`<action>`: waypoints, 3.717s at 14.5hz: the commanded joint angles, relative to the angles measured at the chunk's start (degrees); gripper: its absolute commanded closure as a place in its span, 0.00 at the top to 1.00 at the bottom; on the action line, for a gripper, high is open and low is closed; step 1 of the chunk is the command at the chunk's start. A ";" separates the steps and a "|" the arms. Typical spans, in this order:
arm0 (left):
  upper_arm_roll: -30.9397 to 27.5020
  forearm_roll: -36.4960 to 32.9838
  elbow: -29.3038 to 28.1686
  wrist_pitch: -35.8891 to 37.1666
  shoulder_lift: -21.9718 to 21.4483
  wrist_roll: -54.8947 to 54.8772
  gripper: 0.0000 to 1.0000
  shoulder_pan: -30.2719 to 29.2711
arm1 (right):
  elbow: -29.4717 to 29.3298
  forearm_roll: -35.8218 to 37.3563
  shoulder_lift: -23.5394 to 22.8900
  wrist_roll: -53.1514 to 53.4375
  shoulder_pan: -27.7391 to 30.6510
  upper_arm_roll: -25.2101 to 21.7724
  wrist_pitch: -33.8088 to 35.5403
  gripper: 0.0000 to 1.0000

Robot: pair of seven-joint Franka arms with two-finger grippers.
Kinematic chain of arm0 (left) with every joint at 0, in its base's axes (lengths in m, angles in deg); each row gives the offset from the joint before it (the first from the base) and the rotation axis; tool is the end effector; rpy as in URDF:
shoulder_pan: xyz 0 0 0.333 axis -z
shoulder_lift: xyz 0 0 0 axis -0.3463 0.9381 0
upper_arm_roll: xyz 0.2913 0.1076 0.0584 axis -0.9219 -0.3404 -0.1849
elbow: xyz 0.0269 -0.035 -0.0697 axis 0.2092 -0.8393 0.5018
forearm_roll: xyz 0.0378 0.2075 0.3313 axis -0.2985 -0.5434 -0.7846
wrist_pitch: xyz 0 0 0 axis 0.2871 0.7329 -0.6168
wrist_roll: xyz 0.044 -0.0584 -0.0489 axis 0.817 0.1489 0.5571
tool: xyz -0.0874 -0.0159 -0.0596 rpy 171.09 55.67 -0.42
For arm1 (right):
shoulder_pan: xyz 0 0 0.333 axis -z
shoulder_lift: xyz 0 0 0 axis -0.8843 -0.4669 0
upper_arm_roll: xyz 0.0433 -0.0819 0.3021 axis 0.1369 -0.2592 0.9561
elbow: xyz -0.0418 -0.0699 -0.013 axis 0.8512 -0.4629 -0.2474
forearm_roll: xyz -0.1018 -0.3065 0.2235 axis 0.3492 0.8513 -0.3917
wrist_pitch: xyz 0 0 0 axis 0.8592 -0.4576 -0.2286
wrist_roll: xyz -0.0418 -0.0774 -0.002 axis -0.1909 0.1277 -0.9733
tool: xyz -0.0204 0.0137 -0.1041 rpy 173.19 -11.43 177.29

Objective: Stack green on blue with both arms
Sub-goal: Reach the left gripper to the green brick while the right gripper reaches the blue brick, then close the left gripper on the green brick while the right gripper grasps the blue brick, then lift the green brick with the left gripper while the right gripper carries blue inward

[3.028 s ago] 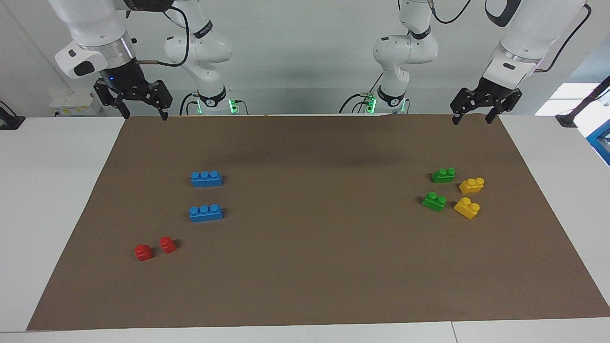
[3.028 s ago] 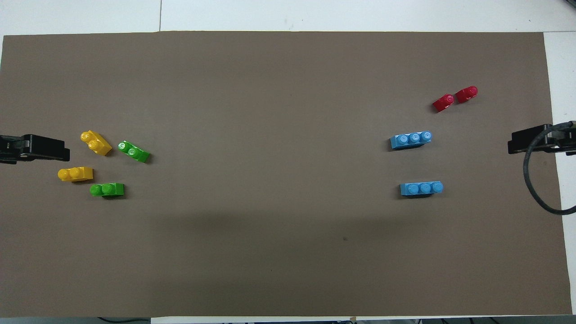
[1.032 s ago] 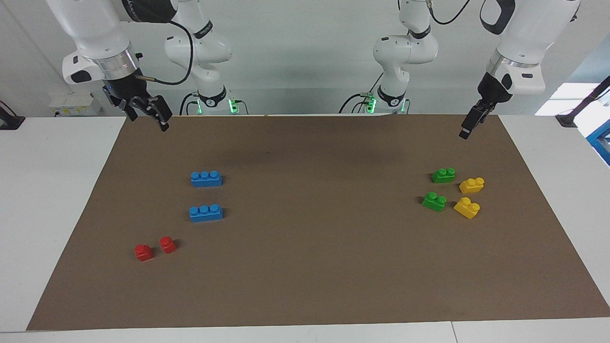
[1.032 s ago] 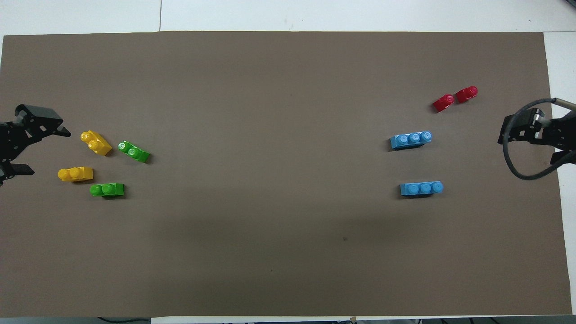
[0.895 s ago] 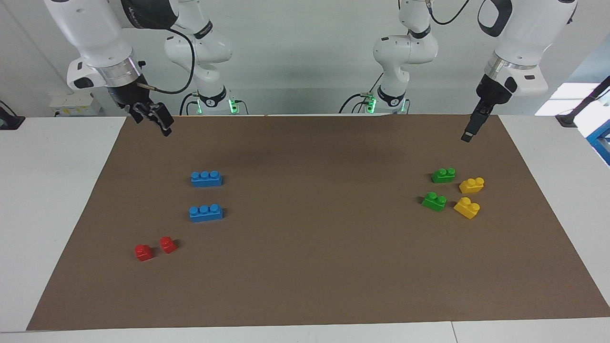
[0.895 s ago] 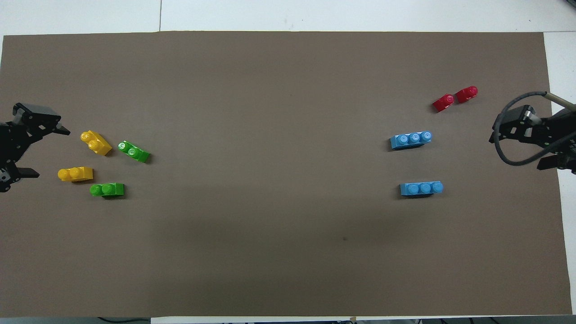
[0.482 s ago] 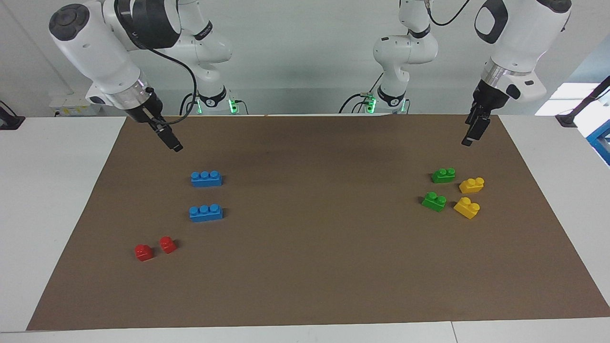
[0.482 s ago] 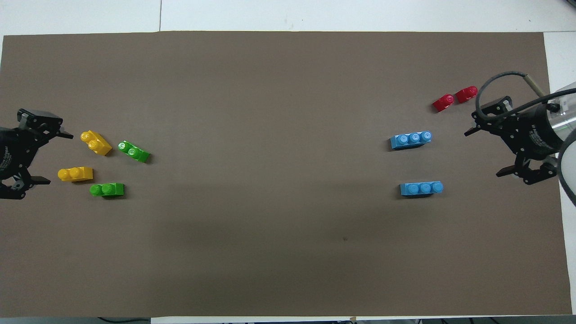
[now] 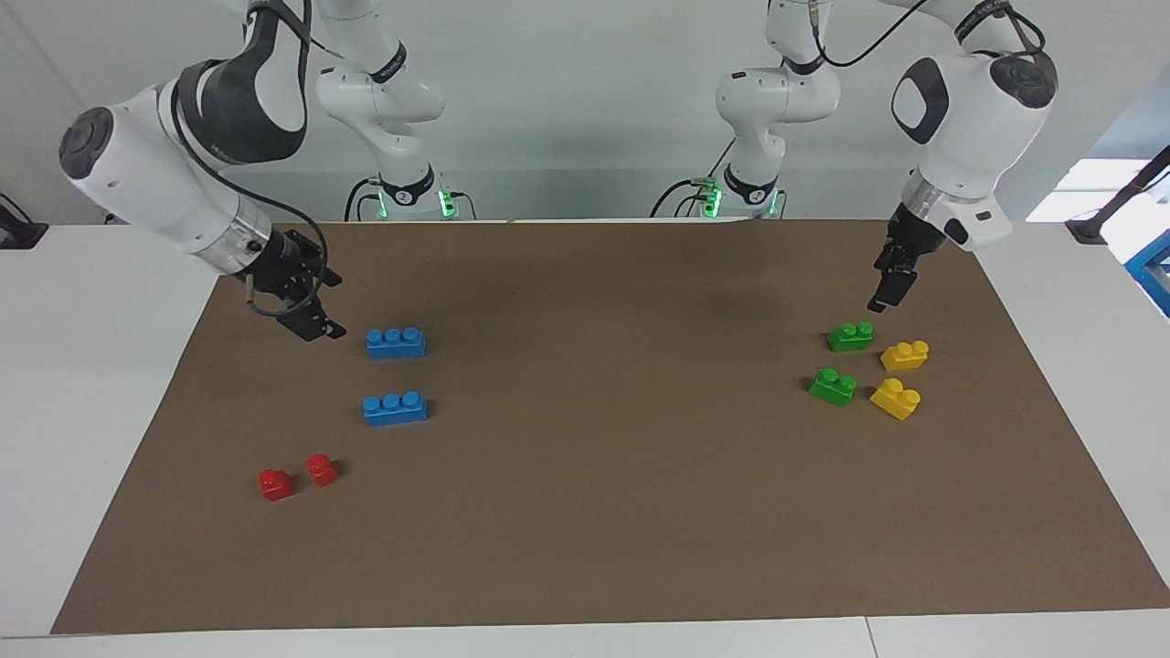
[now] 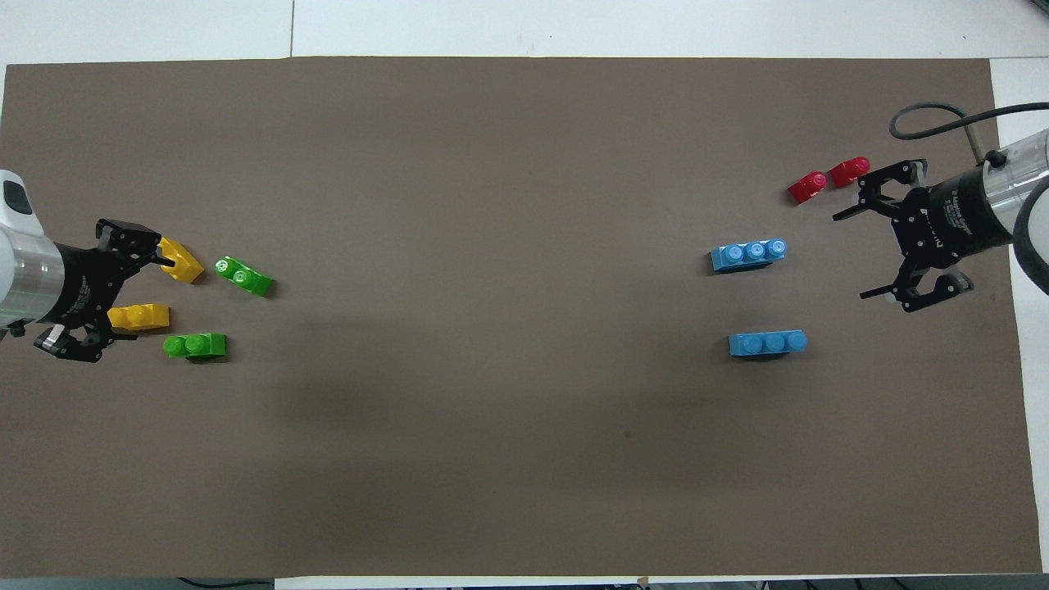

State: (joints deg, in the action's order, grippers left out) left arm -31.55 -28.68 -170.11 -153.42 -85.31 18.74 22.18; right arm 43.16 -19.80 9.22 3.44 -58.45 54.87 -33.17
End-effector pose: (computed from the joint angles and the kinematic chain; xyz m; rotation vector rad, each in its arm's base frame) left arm 0.5277 -0.0113 0.4882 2.6867 1.5559 0.0182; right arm 0.5864 -0.0309 0.4814 -2.2163 1.8538 0.4741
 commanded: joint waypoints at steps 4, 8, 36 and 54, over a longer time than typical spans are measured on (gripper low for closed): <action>0.41 0.79 -1.37 -9.89 7.55 0.59 1.00 -0.68 | 1.97 -4.30 -5.70 -0.69 2.08 0.58 -7.85 1.00; 0.41 0.79 -2.17 -15.78 11.41 1.29 1.00 -0.68 | 2.86 -7.81 -8.25 -3.68 1.82 0.66 -10.85 1.00; 0.32 0.71 -5.33 -28.80 19.86 2.70 0.00 -0.86 | 5.32 -18.10 -17.75 -19.42 1.38 0.66 -19.99 0.99; 0.93 0.26 16.80 1.67 15.99 2.69 0.00 3.79 | 4.17 -19.95 -13.10 -11.72 -2.29 0.66 -13.75 0.00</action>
State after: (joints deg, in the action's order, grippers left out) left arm -30.01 -28.61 -157.17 -157.54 -68.55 21.23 23.96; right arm 46.60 -38.39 -6.79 -12.41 -58.05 55.60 -47.37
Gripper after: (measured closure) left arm 0.656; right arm 0.656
